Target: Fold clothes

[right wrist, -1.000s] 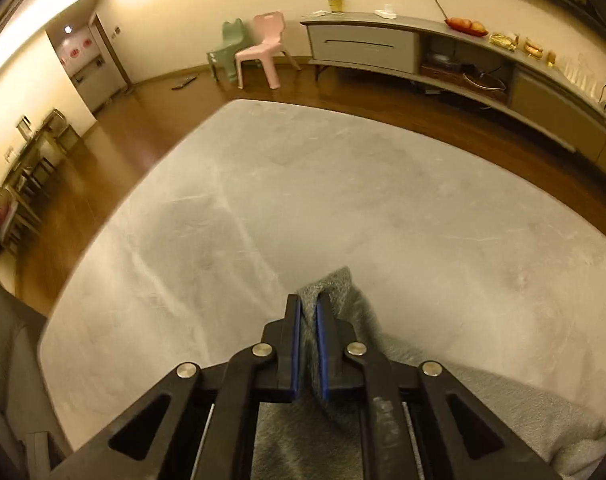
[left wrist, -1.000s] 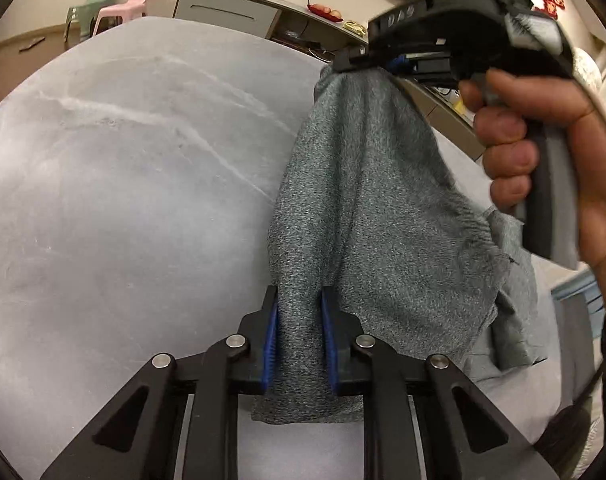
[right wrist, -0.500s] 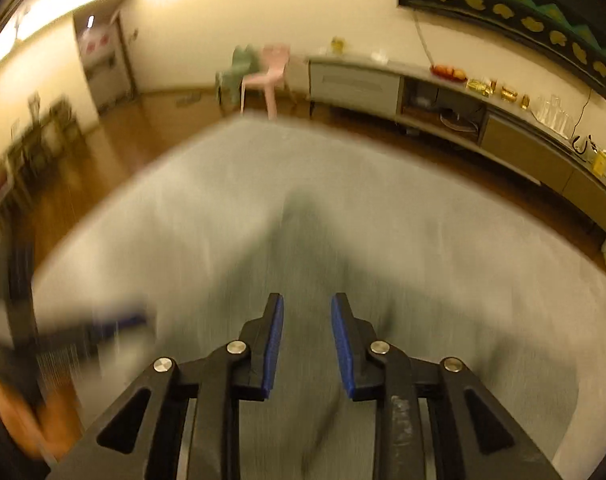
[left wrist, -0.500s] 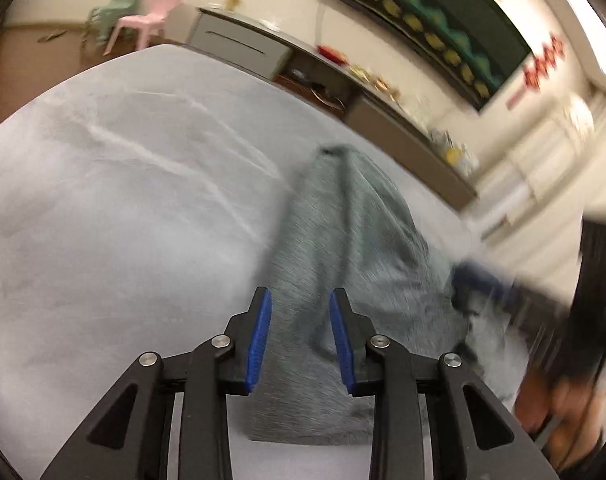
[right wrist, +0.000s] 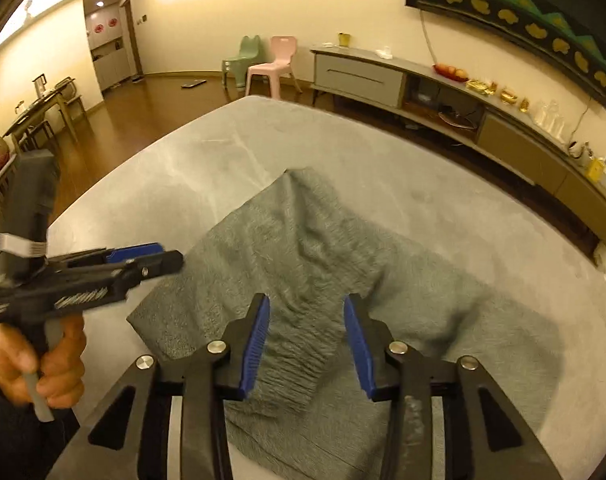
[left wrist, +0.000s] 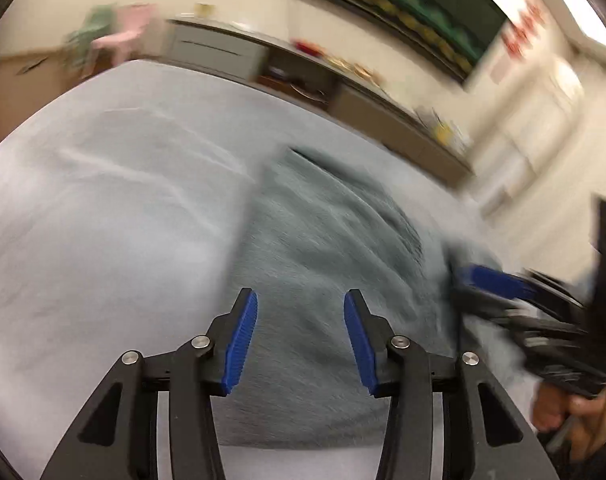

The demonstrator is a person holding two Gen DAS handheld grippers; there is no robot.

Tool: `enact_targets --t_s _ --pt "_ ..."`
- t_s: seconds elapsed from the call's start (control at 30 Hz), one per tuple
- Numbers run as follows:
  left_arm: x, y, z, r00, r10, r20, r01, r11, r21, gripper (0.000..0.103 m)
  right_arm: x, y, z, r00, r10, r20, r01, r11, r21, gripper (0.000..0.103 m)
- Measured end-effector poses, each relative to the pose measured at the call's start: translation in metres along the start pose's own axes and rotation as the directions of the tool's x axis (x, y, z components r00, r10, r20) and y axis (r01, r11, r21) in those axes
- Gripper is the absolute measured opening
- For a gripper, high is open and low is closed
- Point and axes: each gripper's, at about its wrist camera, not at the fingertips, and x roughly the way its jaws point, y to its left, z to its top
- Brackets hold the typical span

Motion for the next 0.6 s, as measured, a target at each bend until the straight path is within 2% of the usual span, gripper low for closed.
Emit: enact_targets --t_s 0.03,0.07,0.1,0.13,0.2,0.23,0.33,0.4,0.47,0.5,0.6 --pt "0.009 -0.007 -0.004 0.999 0.013 -0.036 -0.012 0.999 0.037 0.045 0.016 0.001 -0.010 0.999 0.010 -0.042 -0.010 1.000 0.002 0.042" --pt "0.012 -0.011 -0.005 0.998 0.038 -0.046 -0.036 0.998 0.055 0.045 0.037 0.001 -0.026 0.992 0.029 -0.122 -0.028 1.000 0.011 0.042" --pt "0.015 -0.015 -0.007 0.996 0.063 -0.057 -0.059 0.996 0.073 0.045 0.055 -0.001 -0.040 0.979 0.076 -0.189 -0.069 0.997 0.040 0.048" --pt "0.018 -0.018 -0.008 0.994 0.082 -0.067 -0.076 0.993 0.087 0.045 0.056 -0.006 -0.039 0.974 0.104 -0.201 -0.092 0.993 0.069 0.052" --pt "0.016 -0.012 -0.008 0.995 0.046 -0.084 -0.044 0.999 0.025 0.045 0.055 -0.014 -0.035 0.966 0.148 -0.212 -0.125 0.985 0.119 0.053" --pt "0.016 -0.007 -0.005 0.996 0.024 -0.084 -0.025 1.000 -0.018 0.045 0.048 -0.016 -0.020 0.977 0.121 -0.178 -0.103 0.989 0.102 0.053" --pt "0.018 -0.003 -0.004 0.996 0.011 -0.088 -0.014 0.999 -0.037 0.045 0.032 -0.016 0.030 0.995 0.067 -0.075 -0.062 0.996 0.065 0.054" --pt "0.021 -0.009 -0.005 0.996 0.034 -0.087 -0.035 0.999 -0.002 0.048 0.040 -0.003 0.075 0.998 0.064 -0.015 -0.064 0.998 0.024 0.067" --pt "0.027 -0.012 -0.009 0.995 0.056 -0.082 -0.054 0.998 0.029 0.049 0.071 0.011 0.114 0.999 0.041 -0.019 -0.042 0.999 -0.026 0.070" --pt "0.027 -0.012 -0.009 0.995 0.060 -0.080 -0.057 0.998 0.037 0.049 0.094 0.016 0.131 0.999 0.017 -0.050 -0.019 0.999 -0.035 0.070" --pt "0.025 -0.011 -0.010 0.996 0.041 -0.077 -0.039 0.999 0.038 0.049 0.149 0.033 0.153 0.988 -0.043 -0.151 0.032 0.997 -0.075 0.070"
